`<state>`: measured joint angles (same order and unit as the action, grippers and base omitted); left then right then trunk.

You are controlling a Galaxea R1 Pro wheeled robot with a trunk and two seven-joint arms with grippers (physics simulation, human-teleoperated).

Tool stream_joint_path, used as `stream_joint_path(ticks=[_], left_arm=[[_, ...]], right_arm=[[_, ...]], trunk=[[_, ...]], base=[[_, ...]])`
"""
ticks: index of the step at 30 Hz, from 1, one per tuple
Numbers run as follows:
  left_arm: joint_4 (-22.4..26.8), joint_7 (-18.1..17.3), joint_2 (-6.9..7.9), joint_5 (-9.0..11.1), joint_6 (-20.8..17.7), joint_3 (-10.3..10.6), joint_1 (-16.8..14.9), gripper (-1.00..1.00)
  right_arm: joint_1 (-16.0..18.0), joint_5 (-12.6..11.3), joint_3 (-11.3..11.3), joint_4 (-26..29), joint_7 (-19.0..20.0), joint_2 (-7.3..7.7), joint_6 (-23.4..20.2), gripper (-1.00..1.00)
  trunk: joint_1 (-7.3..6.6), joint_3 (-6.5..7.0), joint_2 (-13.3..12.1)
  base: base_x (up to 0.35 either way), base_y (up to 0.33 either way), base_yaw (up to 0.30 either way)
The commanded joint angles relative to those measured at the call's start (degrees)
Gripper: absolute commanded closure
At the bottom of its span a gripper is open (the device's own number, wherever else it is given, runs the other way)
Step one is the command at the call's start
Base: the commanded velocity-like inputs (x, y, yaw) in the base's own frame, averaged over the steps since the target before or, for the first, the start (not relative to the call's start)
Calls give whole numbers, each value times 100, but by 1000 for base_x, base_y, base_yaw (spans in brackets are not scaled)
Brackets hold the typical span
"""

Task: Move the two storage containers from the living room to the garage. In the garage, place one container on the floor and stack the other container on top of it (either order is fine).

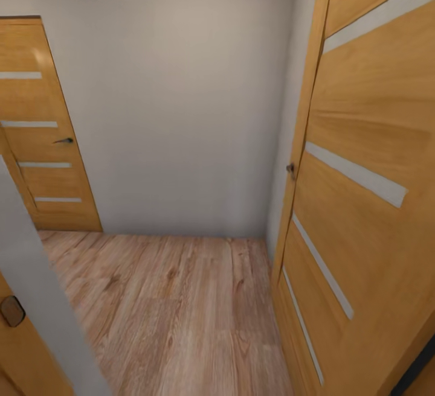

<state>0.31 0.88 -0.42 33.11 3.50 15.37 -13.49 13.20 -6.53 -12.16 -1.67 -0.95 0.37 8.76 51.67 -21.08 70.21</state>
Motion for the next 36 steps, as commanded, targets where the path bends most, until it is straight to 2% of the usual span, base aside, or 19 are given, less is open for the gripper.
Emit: stream_joint_path(ticks=[1,14,24,31,36], left_arm=[[-5,9,-2,46,20,50,-4,-100],[-5,9,3,46,55,46,-4,-100],[-5,9,5,46,72,45,-4,-100],[-5,9,-1,46,80,45,-4,-100],[-5,9,-2,46,81,45,-4,-100]], right_arm=[[7,-59,-50,-18,-1,-2,34,-100],[7,-59,-50,-18,-1,-2,30,-100],[7,-65,-34,-18,-4,-10,5,-100],[7,-67,-32,-18,-5,-3,20,-100],[7,-68,-32,-18,-2,-2,20,-100]], trunk=[[3,-6,3],[3,-6,3],[3,-6,3],[3,-6,3],[3,-6,3]], base=[[308,-162,0],[280,-136,0],[31,-10,13],[0,0,235],[0,0,71]])
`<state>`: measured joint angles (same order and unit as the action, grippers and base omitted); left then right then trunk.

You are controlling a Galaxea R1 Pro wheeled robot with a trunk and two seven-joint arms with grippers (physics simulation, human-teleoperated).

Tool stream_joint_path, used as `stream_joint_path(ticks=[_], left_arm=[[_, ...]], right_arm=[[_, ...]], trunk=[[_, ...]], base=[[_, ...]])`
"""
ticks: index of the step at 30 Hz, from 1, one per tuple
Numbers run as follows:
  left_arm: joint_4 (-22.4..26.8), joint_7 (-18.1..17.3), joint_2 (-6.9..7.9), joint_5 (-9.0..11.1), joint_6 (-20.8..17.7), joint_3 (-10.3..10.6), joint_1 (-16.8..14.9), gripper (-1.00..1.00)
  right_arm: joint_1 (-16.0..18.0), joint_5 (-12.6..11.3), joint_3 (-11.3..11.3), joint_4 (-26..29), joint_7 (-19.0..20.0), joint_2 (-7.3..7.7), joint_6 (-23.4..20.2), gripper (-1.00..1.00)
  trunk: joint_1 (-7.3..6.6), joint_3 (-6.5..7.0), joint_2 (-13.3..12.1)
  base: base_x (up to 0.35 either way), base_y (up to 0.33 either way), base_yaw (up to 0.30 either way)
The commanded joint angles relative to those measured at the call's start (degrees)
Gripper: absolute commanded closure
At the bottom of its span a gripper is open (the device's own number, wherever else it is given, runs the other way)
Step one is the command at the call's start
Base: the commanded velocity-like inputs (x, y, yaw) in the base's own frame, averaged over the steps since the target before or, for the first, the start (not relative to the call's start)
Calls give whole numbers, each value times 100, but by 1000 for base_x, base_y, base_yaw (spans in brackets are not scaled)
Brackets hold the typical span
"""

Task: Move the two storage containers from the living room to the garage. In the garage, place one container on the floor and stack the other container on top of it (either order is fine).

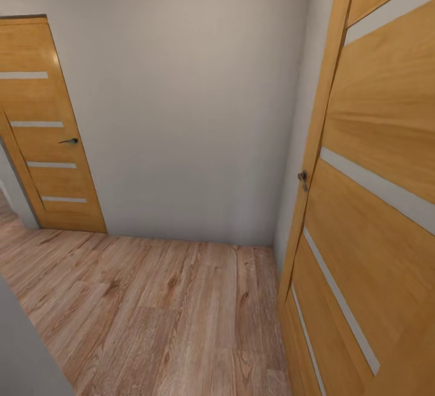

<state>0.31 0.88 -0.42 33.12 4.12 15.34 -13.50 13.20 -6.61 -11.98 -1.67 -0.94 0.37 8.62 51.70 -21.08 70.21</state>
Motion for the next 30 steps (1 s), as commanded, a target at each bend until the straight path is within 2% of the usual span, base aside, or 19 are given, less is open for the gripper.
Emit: stream_joint_path(ticks=[1,14,20,30], left_arm=[[-4,9,-2,45,18,49,-4,-100],[-4,11,-4,45,18,49,-4,-100],[-4,16,-8,49,18,49,-4,-100],[-4,16,-10,49,18,45,-4,-100]], right_arm=[[7,-59,-50,-18,-3,-2,35,-100],[7,-44,-67,-18,2,-1,38,-100],[6,-50,-67,-18,-2,-2,43,-100],[7,-50,-67,-18,-2,-2,43,-100]], trunk=[[0,-6,4],[0,-6,4],[0,-6,4],[0,-6,4]], base=[[0,0,21],[0,2,2],[0,165,0],[0,18,0]])
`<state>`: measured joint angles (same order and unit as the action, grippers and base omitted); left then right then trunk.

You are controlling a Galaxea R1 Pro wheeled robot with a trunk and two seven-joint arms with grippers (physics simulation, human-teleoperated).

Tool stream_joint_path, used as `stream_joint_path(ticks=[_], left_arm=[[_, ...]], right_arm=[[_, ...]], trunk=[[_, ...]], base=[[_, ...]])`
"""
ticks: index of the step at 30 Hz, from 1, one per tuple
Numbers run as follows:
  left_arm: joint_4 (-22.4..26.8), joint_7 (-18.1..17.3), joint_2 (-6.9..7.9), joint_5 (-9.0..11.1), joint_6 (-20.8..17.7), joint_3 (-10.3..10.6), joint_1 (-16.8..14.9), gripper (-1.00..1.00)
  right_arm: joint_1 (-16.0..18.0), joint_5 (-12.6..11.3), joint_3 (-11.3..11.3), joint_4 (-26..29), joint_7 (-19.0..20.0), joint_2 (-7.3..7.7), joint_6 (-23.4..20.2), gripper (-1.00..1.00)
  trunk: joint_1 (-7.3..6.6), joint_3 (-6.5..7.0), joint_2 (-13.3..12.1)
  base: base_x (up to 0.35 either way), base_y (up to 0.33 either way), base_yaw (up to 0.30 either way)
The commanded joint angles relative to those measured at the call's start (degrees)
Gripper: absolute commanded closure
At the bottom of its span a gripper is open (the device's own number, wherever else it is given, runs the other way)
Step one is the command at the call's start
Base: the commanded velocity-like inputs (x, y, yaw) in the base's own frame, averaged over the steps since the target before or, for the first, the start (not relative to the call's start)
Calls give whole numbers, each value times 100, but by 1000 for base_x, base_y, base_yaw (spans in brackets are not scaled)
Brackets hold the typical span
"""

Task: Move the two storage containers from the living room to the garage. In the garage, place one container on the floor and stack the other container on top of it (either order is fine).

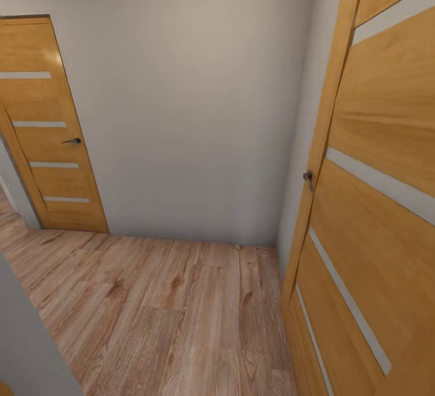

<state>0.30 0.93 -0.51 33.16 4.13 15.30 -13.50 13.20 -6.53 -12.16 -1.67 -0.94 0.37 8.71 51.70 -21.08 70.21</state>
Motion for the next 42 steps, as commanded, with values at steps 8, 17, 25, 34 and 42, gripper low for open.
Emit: stream_joint_path(ticks=[8,17,25,34,42], left_arm=[[-4,5,13,50,12,44,-4,-100],[-4,3,13,52,4,43,-4,-100],[-4,3,12,64,4,43,-4,-100],[-4,3,15,53,8,43,-4,-100],[-4,3,15,57,9,43,-4,-100]], right_arm=[[7,-59,-50,-18,-3,-2,34,-100],[7,-59,-50,-18,-3,-2,34,-100],[7,-59,-50,-18,-3,-2,34,-100],[7,-59,-50,-18,-3,2,34,-100],[7,-59,-49,-18,-3,-1,34,-100]], trunk=[[0,-6,4],[0,-6,4],[0,-6,4],[0,-6,4],[0,-6,4]], base=[[118,0,0],[308,0,0],[320,0,0],[321,0,0],[321,0,0]])
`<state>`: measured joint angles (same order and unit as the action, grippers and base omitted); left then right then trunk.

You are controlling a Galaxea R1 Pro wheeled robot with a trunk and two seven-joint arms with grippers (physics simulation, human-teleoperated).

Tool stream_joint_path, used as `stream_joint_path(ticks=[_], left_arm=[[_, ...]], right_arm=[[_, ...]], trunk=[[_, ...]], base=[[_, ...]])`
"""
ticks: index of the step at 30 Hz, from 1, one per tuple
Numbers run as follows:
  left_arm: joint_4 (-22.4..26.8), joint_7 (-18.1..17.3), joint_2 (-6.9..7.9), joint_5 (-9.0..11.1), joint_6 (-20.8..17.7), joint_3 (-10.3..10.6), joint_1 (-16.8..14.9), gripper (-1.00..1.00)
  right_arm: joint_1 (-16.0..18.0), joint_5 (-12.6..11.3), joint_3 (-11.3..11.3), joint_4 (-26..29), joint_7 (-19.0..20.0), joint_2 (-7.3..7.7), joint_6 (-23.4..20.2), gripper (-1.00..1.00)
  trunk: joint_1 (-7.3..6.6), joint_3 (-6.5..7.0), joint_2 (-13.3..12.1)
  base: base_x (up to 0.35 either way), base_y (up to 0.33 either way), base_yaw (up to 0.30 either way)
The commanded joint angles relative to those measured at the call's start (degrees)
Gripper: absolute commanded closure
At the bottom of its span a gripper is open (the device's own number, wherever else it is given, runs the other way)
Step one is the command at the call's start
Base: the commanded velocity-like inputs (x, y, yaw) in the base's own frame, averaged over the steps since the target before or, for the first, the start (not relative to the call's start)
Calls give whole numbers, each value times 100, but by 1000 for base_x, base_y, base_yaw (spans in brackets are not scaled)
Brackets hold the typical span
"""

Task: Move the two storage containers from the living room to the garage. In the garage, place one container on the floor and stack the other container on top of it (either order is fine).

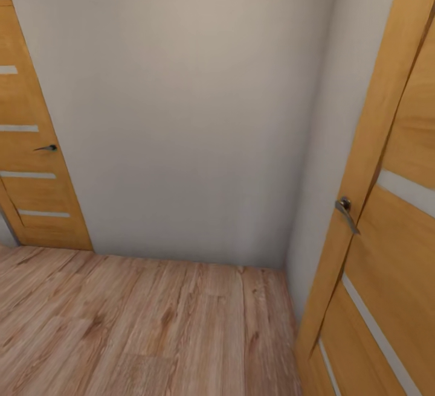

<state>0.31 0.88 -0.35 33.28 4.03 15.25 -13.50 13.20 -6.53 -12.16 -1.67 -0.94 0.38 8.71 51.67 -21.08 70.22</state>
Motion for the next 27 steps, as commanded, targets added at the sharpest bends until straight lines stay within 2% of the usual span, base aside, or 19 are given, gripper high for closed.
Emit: stream_joint_path(ticks=[1,21,27], left_arm=[[-4,9,-1,43,18,49,-4,-100],[-4,9,0,42,14,49,-4,-100],[-4,9,0,46,13,49,-4,-100]], right_arm=[[8,-59,-50,-18,-3,-2,34,-100],[8,-59,-42,-18,-3,-11,30,-100],[8,-59,-41,-18,-3,-4,42,-100]], trunk=[[3,-6,3],[3,-6,3],[3,-6,3]], base=[[321,0,0],[321,0,0],[320,0,122]])
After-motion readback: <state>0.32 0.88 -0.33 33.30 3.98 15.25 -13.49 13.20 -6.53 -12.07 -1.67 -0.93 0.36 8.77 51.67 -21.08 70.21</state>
